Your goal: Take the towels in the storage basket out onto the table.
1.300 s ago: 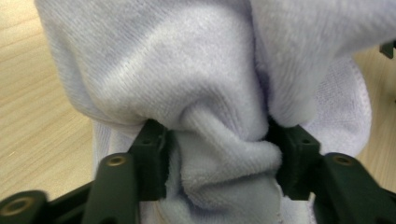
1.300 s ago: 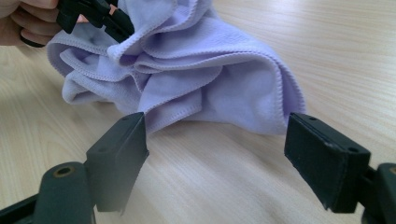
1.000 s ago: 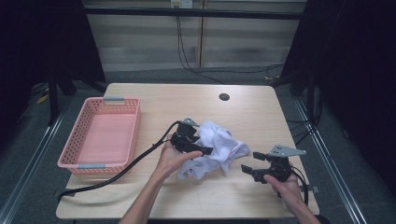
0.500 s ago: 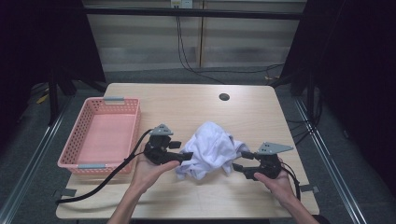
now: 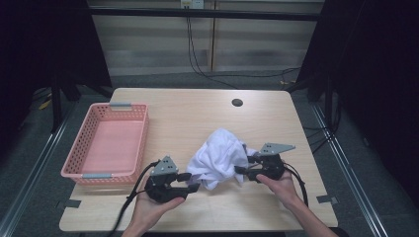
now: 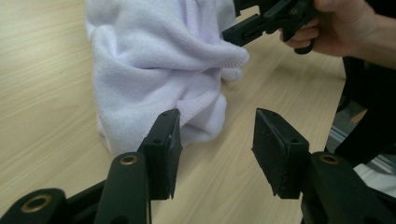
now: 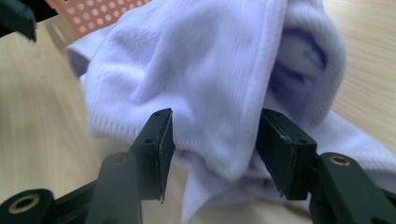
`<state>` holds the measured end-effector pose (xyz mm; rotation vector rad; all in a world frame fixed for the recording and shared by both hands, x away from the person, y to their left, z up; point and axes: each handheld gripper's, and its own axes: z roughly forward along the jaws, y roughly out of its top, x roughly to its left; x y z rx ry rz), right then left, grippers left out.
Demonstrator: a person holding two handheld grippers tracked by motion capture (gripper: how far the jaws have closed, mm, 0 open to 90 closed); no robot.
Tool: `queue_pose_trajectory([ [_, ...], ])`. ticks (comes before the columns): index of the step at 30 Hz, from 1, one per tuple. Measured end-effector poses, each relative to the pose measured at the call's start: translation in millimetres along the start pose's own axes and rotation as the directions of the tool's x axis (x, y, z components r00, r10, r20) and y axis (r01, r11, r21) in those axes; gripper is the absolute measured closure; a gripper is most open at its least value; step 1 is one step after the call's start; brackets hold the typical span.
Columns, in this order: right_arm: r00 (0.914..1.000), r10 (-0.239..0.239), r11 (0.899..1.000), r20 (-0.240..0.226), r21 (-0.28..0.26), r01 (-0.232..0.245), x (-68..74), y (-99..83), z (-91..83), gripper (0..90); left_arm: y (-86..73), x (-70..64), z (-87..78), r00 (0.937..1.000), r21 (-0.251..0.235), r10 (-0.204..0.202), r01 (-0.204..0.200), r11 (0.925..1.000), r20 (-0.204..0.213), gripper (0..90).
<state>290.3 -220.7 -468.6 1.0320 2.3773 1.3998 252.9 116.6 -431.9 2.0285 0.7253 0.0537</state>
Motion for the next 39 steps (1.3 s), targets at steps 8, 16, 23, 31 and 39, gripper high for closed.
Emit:
queue_pose_trajectory([
  [8, 0.9959, 0.014, 0.998, -0.09, -0.059, -0.019, 1.0, 30.6, 18.6, 84.2, 28.1, 6.8, 47.0, 0.9951, -0.006, 0.099, -0.099, 0.9951, -0.001, 37.1],
  [16, 0.9927, 0.024, 0.996, -0.118, -0.078, -0.034, 4.6, 37.3, 11.9, 66.6, 27.9, 20.1, 83.4, 0.9916, 0.064, 0.128, -0.127, 0.9898, -0.019, 79.3],
  [23, 0.9919, 0.056, 0.993, -0.114, -0.1, -0.068, 1.7, 13.7, -21.5, 50.1, 32.7, 38.7, 65.0, 0.9984, -0.043, -0.024, 0.026, 0.9988, 0.051, 84.0],
  [31, 0.9942, 0.092, 0.995, -0.056, -0.036, -0.094, -8.2, -0.3, -2.2, 39.5, 40.6, 47.9, 53.2, 0.9978, -0.082, -0.044, 0.048, 0.9955, 0.049, 84.0],
  [39, 0.9992, 0.039, 0.997, 0.003, 0.072, -0.039, -0.3, -3.9, 48.7, 42.9, 40.1, 54.2, 46.0, 0.9982, -0.105, -0.058, 0.059, 0.9928, 0.016, 84.1],
])
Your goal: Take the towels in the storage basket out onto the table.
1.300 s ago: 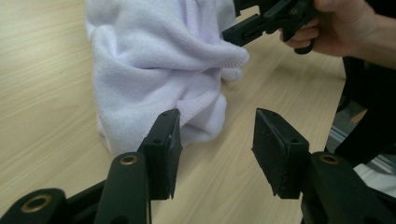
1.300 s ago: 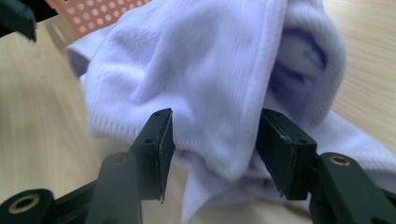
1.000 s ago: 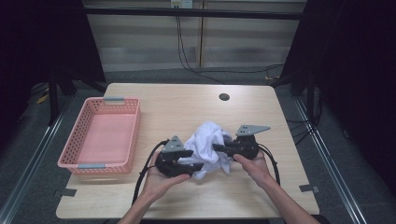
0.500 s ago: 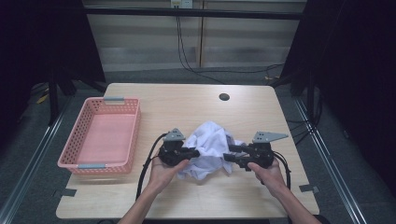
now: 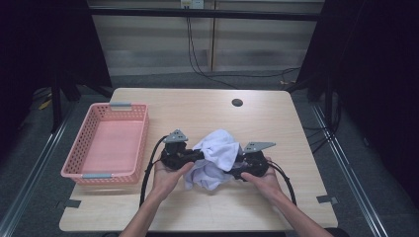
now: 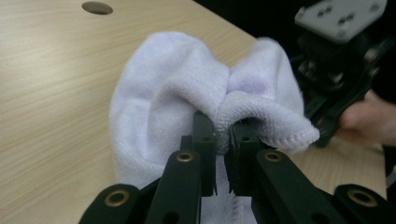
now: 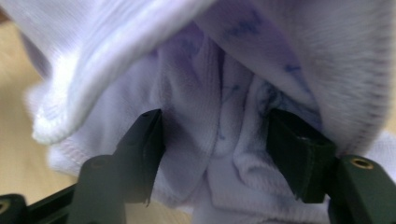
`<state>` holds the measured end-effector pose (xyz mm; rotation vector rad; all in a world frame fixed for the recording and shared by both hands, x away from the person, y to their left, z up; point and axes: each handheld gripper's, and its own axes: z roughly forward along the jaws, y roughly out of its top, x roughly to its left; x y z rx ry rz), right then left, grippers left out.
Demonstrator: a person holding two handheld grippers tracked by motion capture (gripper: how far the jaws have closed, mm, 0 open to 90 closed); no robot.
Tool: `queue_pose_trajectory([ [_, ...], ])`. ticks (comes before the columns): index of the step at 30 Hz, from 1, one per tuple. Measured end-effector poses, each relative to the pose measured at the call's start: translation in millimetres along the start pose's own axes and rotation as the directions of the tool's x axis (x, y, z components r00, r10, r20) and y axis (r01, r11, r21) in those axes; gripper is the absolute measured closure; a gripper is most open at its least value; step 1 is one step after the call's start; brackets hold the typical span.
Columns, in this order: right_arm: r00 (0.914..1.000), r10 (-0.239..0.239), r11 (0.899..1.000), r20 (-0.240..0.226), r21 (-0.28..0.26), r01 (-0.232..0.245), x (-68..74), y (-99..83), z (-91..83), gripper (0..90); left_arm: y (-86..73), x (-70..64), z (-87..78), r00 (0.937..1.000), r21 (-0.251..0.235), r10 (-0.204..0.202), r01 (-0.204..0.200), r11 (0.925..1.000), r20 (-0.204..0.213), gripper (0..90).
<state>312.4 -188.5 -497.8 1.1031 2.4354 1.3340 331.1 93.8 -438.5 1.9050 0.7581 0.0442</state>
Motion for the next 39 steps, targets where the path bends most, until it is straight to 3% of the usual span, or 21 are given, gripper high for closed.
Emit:
queue_pose_trajectory([
  [1, 0.9985, -0.015, 1.0, 0.052, 0.014, 0.014, 1.6, 1.6, -2.1, 64.3, 2.4, 2.3, -8.0, 0.9999, -0.028, -0.014, 0.013, 0.9995, -0.008, 84.2],
  [3, 0.9992, 0.011, 1.0, 0.039, 0.01, -0.012, -1.3, 3.4, -9.4, 78.5, 5.6, 4.3, -19.2, 0.9991, -0.057, -0.031, 0.029, 0.998, -0.03, 84.4],
  [5, 0.9982, 0.012, 1.0, 0.058, 0.003, -0.012, -2.5, 4.6, -16.1, 80.6, 7.8, 5.7, -25.0, 0.9991, -0.067, -0.032, 0.03, 0.9973, -0.03, 84.5],
  [8, 0.997, 0.034, 0.997, 0.069, -0.074, -0.029, -8.9, 15.3, -43.9, 82.6, 17.1, 4.5, -46.4, 0.9991, -0.131, -0.032, 0.028, 0.991, -0.029, 84.6],
  [10, 0.9972, 0.03, 0.994, 0.068, -0.102, -0.023, -11.1, 21.6, -54.3, 82.8, 19.4, 2.3, -48.0, 0.9989, -0.132, -0.021, 0.015, 0.9912, -0.042, 84.6],
  [11, 0.9959, 0.026, 0.989, 0.087, -0.149, -0.013, -14.4, 34.9, -70.5, 83.1, 26.3, -4.3, -51.0, 0.9986, -0.123, 0.016, -0.023, 0.9922, -0.051, 84.7],
  [15, 0.9929, 0.014, 0.975, 0.118, -0.223, 0.013, -19.1, 66.8, -97.3, 83.9, 45.1, -16.2, -65.0, 0.9994, -0.185, 0.023, -0.027, 0.9823, -0.026, 84.8],
  [18, 0.9923, -0.006, 0.965, 0.124, -0.258, 0.038, -20.9, 87.7, -112.5, 89.1, 54.5, -20.8, -74.9, 0.9998, -0.222, 0.015, -0.018, 0.9749, -0.014, 84.9],
  [19, 0.9876, 0.007, 0.952, 0.157, -0.305, 0.042, -26.3, 103.9, -126.2, 88.6, 59.7, -21.2, -86.5, 0.9997, -0.246, 0.002, -0.007, 0.9693, -0.023, 85.0],
  [21, 0.9847, 0.016, 0.95, 0.174, -0.311, 0.04, -35.2, 111.0, -131.9, 87.2, 58.8, -18.8, -88.1, 0.9996, -0.251, -0.013, 0.006, 0.968, -0.025, 84.9],
  [22, 0.9847, 0.016, 0.95, 0.174, -0.311, 0.04, -35.2, 111.0, -131.9, 87.2, 56.0, -14.3, -85.7, 0.9996, -0.241, -0.025, 0.022, 0.9702, -0.009, 84.9],
  [23, 0.99, 0.038, 0.956, 0.136, -0.293, 0.003, -46.0, 104.3, -123.6, 81.6, 50.7, -10.4, -78.5, 0.999, -0.206, -0.029, 0.021, 0.9784, -0.034, 84.9],
  [25, 0.9873, 0.038, 0.962, 0.154, -0.274, 0.006, -47.4, 94.0, -115.4, 70.8, 33.6, -0.4, -62.3, 0.9966, -0.13, -0.056, 0.047, 0.9903, -0.061, 84.8],
  [26, 0.9873, 0.038, 0.962, 0.154, -0.274, 0.006, -47.4, 94.0, -115.4, 70.8, 33.6, -0.4, -62.3, 0.9966, -0.13, -0.056, 0.047, 0.9903, -0.061, 84.8],
  [27, 0.9884, 0.064, 0.966, 0.138, -0.258, -0.027, -49.1, 75.4, -104.5, 59.2, 22.1, 6.2, -55.8, 0.9951, -0.1, -0.067, 0.06, 0.9932, -0.073, 84.7],
  [28, 0.9884, 0.064, 0.966, 0.138, -0.258, -0.027, -49.1, 75.4, -104.5, 59.2, 22.1, 6.2, -55.8, 0.9951, -0.1, -0.067, 0.06, 0.9932, -0.073, 84.4],
  [29, 0.9898, 0.074, 0.973, 0.121, -0.226, -0.045, -50.9, 58.8, -94.6, 52.4, 9.4, 13.6, -48.7, 0.9951, -0.061, -0.081, 0.078, 0.9951, -0.056, 83.9],
  [32, 0.9936, 0.071, 0.986, 0.088, -0.16, -0.056, -48.0, 36.6, -74.9, 38.9, -4.6, 18.5, -41.3, 0.9941, -0.024, -0.087, 0.085, 0.9961, -0.065, 80.1],
  [34, 0.9947, 0.072, 0.987, 0.073, -0.146, -0.061, -46.6, 32.3, -69.1, 37.9, -10.4, 20.5, -36.8, 0.9944, -0.011, -0.088, 0.087, 0.9961, -0.058, 78.3],
  [36, 0.9974, 0.059, 0.993, 0.041, -0.102, -0.055, -42.0, 23.4, -44.4, 30.3, -21.4, 24.9, -25.7, 0.9959, 0.014, -0.068, 0.069, 0.9975, -0.059, 60.6],
  [39, 0.9987, 0.037, 0.998, 0.036, -0.043, -0.035, -41.3, 21.2, -16.8, 25.5, -30.3, 29.9, -15.5, 0.9966, 0.021, -0.049, 0.051, 0.9985, -0.067, 52.2],
])
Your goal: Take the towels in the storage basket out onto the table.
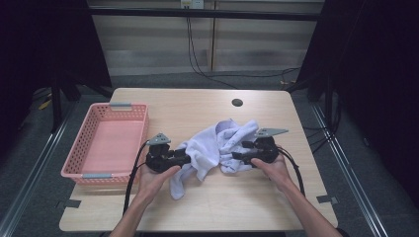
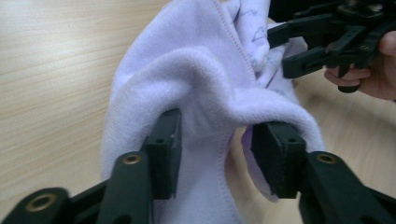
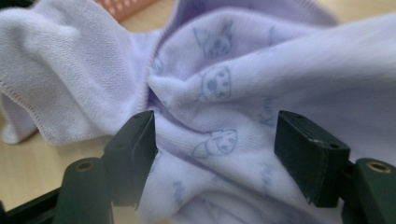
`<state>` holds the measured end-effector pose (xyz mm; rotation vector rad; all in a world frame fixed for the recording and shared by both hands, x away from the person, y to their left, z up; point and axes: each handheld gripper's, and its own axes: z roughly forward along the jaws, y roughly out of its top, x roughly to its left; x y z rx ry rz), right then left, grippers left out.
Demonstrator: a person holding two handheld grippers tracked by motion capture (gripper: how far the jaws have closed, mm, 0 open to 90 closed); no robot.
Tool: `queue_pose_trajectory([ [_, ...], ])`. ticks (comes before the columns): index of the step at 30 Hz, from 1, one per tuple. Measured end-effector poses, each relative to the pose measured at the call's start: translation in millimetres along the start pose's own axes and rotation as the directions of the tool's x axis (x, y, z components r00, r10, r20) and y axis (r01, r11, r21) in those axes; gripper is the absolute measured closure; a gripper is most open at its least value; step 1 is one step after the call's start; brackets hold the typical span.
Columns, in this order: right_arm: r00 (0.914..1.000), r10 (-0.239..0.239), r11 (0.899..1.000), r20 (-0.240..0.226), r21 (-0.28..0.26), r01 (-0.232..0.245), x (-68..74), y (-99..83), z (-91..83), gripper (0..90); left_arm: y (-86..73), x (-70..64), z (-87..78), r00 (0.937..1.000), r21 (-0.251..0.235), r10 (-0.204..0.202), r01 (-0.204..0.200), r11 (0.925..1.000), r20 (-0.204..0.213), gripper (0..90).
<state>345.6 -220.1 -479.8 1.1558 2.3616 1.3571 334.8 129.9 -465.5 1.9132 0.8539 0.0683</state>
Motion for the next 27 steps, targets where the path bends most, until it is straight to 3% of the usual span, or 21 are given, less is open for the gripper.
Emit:
queue_pose_trajectory([
  [1, 1.0, 0.0, 1.0, 0.0, 0.0, 0.0, 0.0, 0.0, 0.0, 25.5, 0.0, 0.0, 0.0, 1.0, 0.0, 0.0, 0.0, 1.0, 0.0, 50.0],
  [2, 0.9995, -0.01, 0.998, 0.03, 0.056, 0.008, -1.5, -5.0, 17.3, 24.4, -4.4, 2.3, 7.7, 0.9995, 0.042, 0.014, -0.013, 0.999, -0.029, 47.5],
  [3, 0.9991, -0.017, 0.997, 0.04, 0.082, 0.014, -1.8, -7.3, 22.9, 26.0, -8.3, 4.7, 12.5, 0.9998, 0.071, 0.003, -0.002, 0.9975, -0.017, 47.6],
  [4, 0.9983, -0.031, 0.995, 0.05, 0.097, 0.026, -2.1, -11.0, 29.1, 27.8, -11.7, 4.9, 16.0, 0.9999, 0.101, 0.011, -0.01, 0.9949, -0.012, 53.1],
  [5, 0.9977, -0.026, 0.996, 0.062, 0.092, 0.02, -1.7, -11.0, 29.8, 36.3, -15.0, 4.0, 18.9, 0.9993, 0.127, 0.037, -0.037, 0.9912, 0.0, 75.0],
  [6, 0.9963, -0.026, 0.995, 0.082, 0.096, 0.018, -2.3, -8.8, 27.8, 52.2, -16.8, 3.5, 21.2, 0.9993, 0.15, 0.026, -0.03, 0.9882, 0.029, 90.0],
  [7, 0.9963, -0.026, 0.995, 0.082, 0.096, 0.018, -2.3, -8.8, 27.8, 52.2, -16.8, 3.5, 21.2, 0.9993, 0.15, 0.026, -0.03, 0.9882, 0.029, 90.0],
  [8, 0.9959, -0.028, 0.996, 0.087, 0.082, 0.021, -5.5, -5.0, 21.0, 75.4, -16.0, -1.6, 19.1, 0.9962, 0.154, 0.017, -0.03, 0.9876, 0.085, 90.0],
  [9, 0.9959, -0.028, 0.996, 0.087, 0.082, 0.021, -5.5, -5.0, 21.0, 75.4, -16.0, -1.6, 19.1, 0.9962, 0.154, 0.017, -0.03, 0.9876, 0.085, 90.0],
  [10, 0.9942, -0.003, 0.999, 0.107, 0.041, -0.001, -11.8, 1.2, 10.2, 78.3, -10.7, -9.5, 9.4, 0.9884, 0.103, 0.016, -0.032, 0.9942, 0.151, 90.0],
  [11, 0.9937, 0.006, 1.0, 0.111, 0.023, -0.009, -15.1, 4.5, 5.1, 78.6, -10.7, -9.5, 9.4, 0.9884, 0.103, 0.016, -0.032, 0.9942, 0.151, 90.0],
  [12, 0.9917, 0.024, 1.0, 0.126, -0.015, -0.023, -22.1, 10.9, -4.4, 78.9, -2.0, -19.7, -6.5, 0.9817, 0.025, 0.023, -0.029, 0.9993, 0.189, 90.0],
  [13, 0.9917, 0.024, 1.0, 0.126, -0.015, -0.023, -22.1, 10.9, -4.4, 78.9, -2.0, -19.7, -6.5, 0.9817, 0.025, 0.023, -0.029, 0.9993, 0.189, 90.0],
  [14, 0.988, 0.054, 0.997, 0.144, -0.071, -0.044, -32.6, 24.2, -21.3, 79.5, 6.7, -27.5, -23.4, 0.9787, -0.037, 0.045, -0.038, 0.9986, 0.2, 90.0],
  [17, 0.9849, 0.073, 0.99, 0.157, -0.133, -0.053, -42.2, 42.1, -40.3, 79.6, 14.6, -34.0, -39.5, 0.9759, -0.096, 0.071, -0.052, 0.994, 0.206, 90.0],
  [19, 0.9816, 0.072, 0.986, 0.177, -0.16, -0.043, -48.2, 56.4, -52.3, 79.7, 18.6, -36.4, -45.1, 0.9812, -0.1, 0.086, -0.07, 0.9926, 0.173, 90.0],
  [20, 0.9759, 0.07, 0.984, 0.207, -0.174, -0.034, -54.1, 68.5, -60.1, 79.5, 19.1, -33.5, -41.5, 0.9876, -0.057, 0.075, -0.067, 0.9961, 0.138, 88.9],
  [21, 0.9737, 0.074, 0.984, 0.216, -0.173, -0.037, -57.0, 70.9, -61.2, 79.0, 19.1, -33.5, -41.5, 0.9876, -0.057, 0.075, -0.067, 0.9961, 0.138, 82.4],
  [22, 0.9679, 0.083, 0.986, 0.237, -0.162, -0.044, -63.9, 71.8, -59.9, 77.8, 15.2, -29.7, -33.2, 0.9919, -0.02, 0.081, -0.079, 0.9966, 0.098, 75.7],
  [24, 0.9595, 0.106, 0.989, 0.261, -0.131, -0.074, -76.3, 65.7, -53.6, 72.0, 8.1, -23.7, -24.2, 0.9919, -0.006, 0.054, -0.054, 0.9985, 0.115, 70.8],
  [27, 0.9585, 0.142, 0.987, 0.247, -0.115, -0.117, -83.9, 49.8, -46.4, 52.8, 3.9, -20.0, -17.0, 0.9957, 0.028, 0.052, -0.054, 0.9981, 0.077, 56.7],
])
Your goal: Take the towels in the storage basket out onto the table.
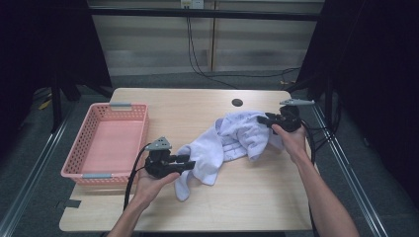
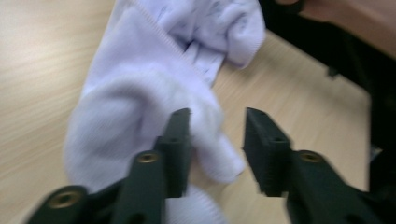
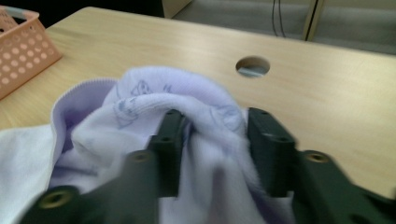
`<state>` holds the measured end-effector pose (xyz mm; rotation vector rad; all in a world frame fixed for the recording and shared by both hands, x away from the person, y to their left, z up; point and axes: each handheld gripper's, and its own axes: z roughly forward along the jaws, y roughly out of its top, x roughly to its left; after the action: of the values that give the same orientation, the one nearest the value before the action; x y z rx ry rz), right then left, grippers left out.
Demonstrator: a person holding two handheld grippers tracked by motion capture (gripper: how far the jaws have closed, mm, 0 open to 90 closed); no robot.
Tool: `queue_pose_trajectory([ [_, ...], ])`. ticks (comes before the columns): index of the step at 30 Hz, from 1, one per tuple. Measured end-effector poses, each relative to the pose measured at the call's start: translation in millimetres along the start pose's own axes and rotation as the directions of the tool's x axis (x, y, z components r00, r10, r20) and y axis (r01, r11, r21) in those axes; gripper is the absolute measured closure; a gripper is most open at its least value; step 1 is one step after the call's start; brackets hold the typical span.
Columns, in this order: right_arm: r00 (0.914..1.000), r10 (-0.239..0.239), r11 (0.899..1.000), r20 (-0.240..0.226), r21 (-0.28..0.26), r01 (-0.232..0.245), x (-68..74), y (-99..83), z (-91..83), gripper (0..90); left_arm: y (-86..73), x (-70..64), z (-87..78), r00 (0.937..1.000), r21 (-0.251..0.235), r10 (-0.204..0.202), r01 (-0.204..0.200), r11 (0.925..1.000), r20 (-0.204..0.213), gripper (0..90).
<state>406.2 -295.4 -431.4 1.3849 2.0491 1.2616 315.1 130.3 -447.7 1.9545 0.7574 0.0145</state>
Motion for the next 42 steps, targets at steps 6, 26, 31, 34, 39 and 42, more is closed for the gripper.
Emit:
queue_pose_trajectory([
  [6, 0.9966, -0.005, 0.999, -0.082, -0.044, 0.002, 17.9, -16.8, -15.7, 40.0, 6.6, 6.2, 7.4, 0.9985, 0.006, 0.025, -0.025, 0.9997, -0.049, 41.3],
  [26, 0.9454, -0.137, 0.968, -0.296, 0.163, 0.191, 98.7, -82.3, 29.4, 55.1, -44.9, -17.6, 36.1, 0.9975, 0.262, 0.003, -0.021, 0.9647, 0.071, 86.9],
  [31, 0.9401, -0.164, 0.958, -0.299, 0.178, 0.224, 104.2, -92.8, 30.5, 49.2, -42.3, -33.2, 26.7, 0.9944, 0.222, 0.013, -0.036, 0.9743, 0.105, 72.5],
  [34, 0.934, -0.218, 0.949, -0.283, 0.161, 0.27, 110.4, -98.5, 26.5, 48.5, -27.5, -39.1, 13.9, 0.9925, 0.13, 0.05, -0.065, 0.9894, 0.112, 67.7],
  [39, 0.9195, -0.289, 0.931, -0.267, 0.146, 0.335, 114.0, -103.7, 20.8, 49.6, -2.9, -45.2, 16.0, 0.9892, 0.018, 0.123, -0.125, 0.992, 0.08, 58.2],
  [42, 0.9185, -0.305, 0.923, -0.252, 0.158, 0.35, 116.7, -103.4, 19.6, 55.2, -4.7, -36.4, 30.0, 0.9922, 0.061, 0.123, -0.124, 0.9905, 0.02, 55.4],
])
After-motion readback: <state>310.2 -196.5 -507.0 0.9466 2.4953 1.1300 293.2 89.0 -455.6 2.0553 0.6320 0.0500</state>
